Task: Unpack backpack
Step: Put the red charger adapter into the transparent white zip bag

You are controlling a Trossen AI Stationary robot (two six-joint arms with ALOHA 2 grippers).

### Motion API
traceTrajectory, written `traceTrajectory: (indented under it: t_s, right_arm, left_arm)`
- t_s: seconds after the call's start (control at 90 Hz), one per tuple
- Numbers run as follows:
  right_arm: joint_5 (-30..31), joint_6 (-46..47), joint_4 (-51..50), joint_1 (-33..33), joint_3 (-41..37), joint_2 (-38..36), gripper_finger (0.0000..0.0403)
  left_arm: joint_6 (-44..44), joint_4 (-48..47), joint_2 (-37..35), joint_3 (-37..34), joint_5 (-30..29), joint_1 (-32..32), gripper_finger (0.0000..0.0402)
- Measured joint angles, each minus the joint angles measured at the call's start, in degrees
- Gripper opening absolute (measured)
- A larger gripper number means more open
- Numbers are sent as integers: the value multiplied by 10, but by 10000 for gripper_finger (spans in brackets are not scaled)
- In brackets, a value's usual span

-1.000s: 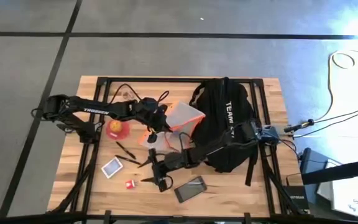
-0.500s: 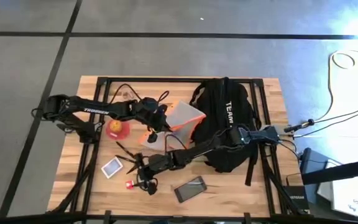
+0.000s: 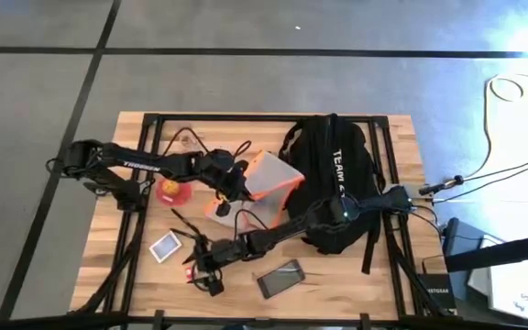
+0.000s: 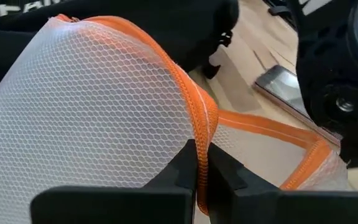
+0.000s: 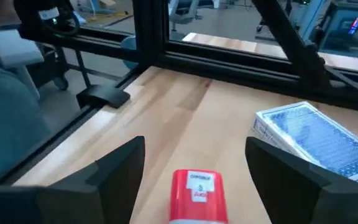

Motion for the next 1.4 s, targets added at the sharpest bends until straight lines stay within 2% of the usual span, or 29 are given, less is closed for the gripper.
traceTrajectory:
  t_s: [0.222, 0.411, 0.767, 1.056, 1.256, 1.4]
  right_arm:
    - [43, 15, -69, 0, 0, 1, 260]
    - [30, 15, -86, -3, 1, 4, 256]
    - [12, 20, -64, -1, 1, 20, 205]
    - [12, 19, -64, -1, 1, 21, 128]
    - [13, 20, -66, -1, 1, 20, 127]
    - [3, 63, -112, 6, 0, -2, 127]
  left_arm:
    - [15, 0, 0, 0, 0, -13, 0]
    - [15, 0, 0, 0, 0, -14, 0]
    - [28, 0, 0, 0, 0, -14, 0]
    - [28, 0, 0, 0, 0, -14, 0]
    - [35, 0, 0, 0, 0, -14, 0]
    - [35, -1, 0, 0, 0, -14, 0]
